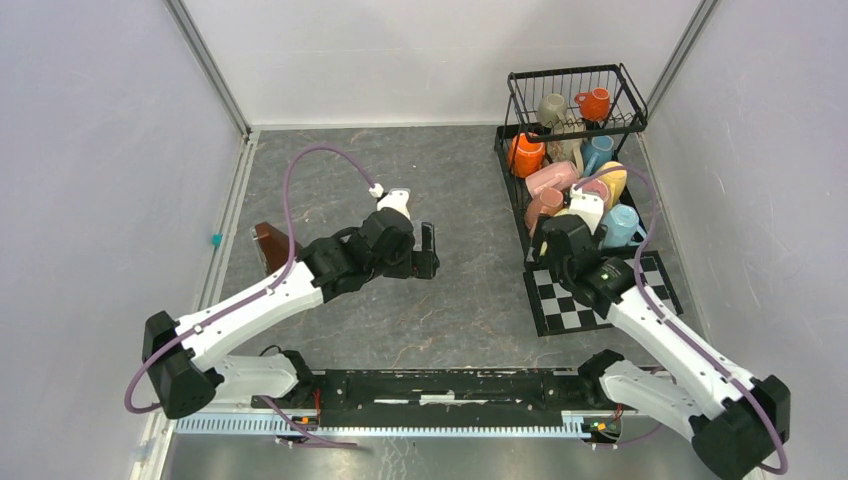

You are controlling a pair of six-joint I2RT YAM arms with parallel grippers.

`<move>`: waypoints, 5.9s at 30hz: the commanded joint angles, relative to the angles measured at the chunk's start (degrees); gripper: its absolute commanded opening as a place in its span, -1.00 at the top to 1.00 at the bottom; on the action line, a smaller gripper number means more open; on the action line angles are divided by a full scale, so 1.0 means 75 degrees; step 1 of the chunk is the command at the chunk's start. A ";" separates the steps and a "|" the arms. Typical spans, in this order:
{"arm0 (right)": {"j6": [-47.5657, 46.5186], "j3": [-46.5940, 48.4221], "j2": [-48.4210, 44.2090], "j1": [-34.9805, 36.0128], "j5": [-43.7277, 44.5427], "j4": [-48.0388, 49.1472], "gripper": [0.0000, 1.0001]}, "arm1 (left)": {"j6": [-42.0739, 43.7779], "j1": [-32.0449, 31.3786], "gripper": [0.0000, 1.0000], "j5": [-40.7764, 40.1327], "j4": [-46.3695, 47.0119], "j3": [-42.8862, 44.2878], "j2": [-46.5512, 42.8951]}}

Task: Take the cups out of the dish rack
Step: Unload the cup from the dish rack, then place the cup at the center of the board.

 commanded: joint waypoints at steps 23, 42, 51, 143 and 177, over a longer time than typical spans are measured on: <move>0.2049 0.0090 0.2179 -0.0928 0.0567 0.1434 0.05 | 0.0060 -0.0082 -1.00 -0.0015 -0.0199 0.0141 -0.0802; 0.1866 -0.0079 0.2788 -0.0965 0.0825 0.1846 0.29 | -0.0031 -0.0079 -1.00 -0.0044 -0.0235 0.0082 -0.0791; 0.1705 -0.0005 0.3326 -0.0963 0.0688 0.1912 0.36 | -0.0011 -0.0086 -1.00 -0.0004 -0.0234 0.0079 -0.0738; 0.6202 -0.1707 0.0114 -0.0770 -0.6067 1.2534 1.00 | -0.9055 0.1927 -0.98 0.3906 1.0572 -0.1447 0.1547; 0.8384 -0.1628 0.1847 -0.0155 -0.5488 1.6965 1.00 | -1.0131 0.0696 0.15 0.2762 1.3807 -0.0196 0.1821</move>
